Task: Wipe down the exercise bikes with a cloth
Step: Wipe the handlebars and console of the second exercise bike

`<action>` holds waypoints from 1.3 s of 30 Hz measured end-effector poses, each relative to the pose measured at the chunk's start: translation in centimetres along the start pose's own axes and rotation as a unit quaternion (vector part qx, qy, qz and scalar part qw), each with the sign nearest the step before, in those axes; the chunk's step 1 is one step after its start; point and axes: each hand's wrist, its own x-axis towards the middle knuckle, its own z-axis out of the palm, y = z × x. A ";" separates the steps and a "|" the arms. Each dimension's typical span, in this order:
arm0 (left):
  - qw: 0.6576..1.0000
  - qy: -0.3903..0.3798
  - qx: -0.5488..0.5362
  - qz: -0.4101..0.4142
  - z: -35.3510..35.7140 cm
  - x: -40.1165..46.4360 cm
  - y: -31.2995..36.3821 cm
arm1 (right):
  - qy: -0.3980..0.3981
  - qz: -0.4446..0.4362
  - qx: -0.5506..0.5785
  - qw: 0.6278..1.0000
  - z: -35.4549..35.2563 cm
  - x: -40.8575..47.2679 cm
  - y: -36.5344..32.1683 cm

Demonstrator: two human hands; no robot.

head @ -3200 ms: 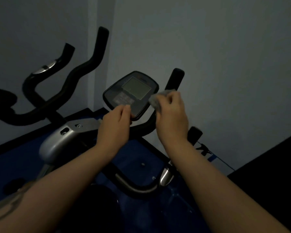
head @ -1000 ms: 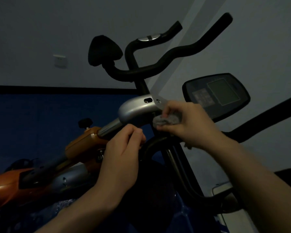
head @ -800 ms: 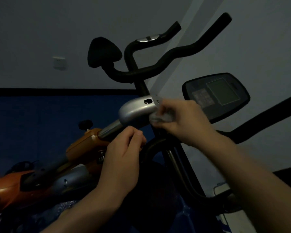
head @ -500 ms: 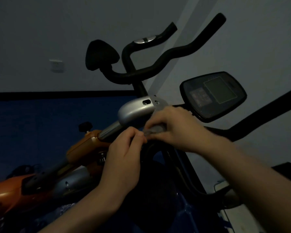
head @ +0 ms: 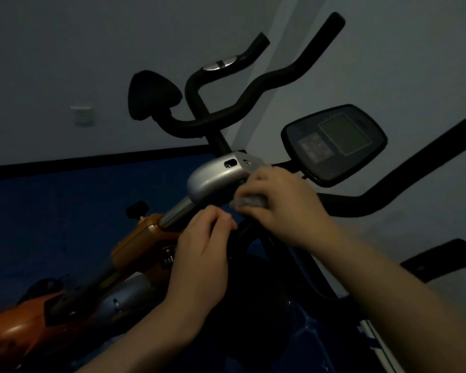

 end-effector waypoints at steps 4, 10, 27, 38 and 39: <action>0.999 -0.018 0.019 0.021 -0.2 -0.3 0.4 | 0.088 -0.024 0.068 0.994 -1.3 -3.9 1.1; 0.993 -0.068 0.067 0.067 0.1 0.3 2.4 | 0.333 0.156 0.155 0.917 3.6 -8.8 -1.6; 0.916 -0.213 0.277 0.198 0.8 1.8 3.2 | 0.158 0.258 0.054 0.952 3.5 -10.3 -1.7; 0.910 -0.269 0.250 0.190 7.3 -3.9 5.2 | 0.103 0.040 -0.160 0.981 1.9 -19.2 2.5; 0.917 -0.267 0.239 0.173 8.0 -4.1 5.1 | 0.119 0.026 -0.173 0.977 1.7 -19.3 3.5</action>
